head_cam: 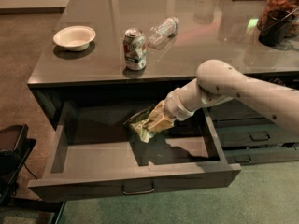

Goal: Place green jalapeno chip bag into top drawer

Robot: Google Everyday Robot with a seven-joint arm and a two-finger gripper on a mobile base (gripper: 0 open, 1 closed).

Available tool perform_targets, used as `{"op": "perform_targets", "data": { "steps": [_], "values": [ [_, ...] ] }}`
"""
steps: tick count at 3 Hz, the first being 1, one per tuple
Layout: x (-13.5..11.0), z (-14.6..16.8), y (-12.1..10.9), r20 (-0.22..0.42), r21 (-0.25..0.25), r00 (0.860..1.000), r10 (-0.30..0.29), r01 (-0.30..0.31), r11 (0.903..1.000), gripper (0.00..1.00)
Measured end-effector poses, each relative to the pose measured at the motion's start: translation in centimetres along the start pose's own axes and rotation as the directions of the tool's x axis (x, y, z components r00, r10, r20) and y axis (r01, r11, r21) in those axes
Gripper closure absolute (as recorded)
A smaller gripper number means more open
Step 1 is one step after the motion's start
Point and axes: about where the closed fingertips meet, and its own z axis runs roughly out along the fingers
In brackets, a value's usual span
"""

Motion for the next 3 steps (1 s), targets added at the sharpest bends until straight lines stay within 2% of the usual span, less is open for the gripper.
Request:
{"op": "perform_targets", "data": {
  "steps": [1,2,3],
  "values": [
    [1.2,1.9,-1.1,-0.028,0.02,0.999,-0.019,0.02,0.9996,1.0],
    [2.1,3.4,-1.1,-0.11,0.028,0.993,-0.045,0.048,0.9984,1.0],
    [2.5,5.0,-0.6,-0.225,0.04,0.971,-0.081,0.092,0.995,1.0]
  ]
}}
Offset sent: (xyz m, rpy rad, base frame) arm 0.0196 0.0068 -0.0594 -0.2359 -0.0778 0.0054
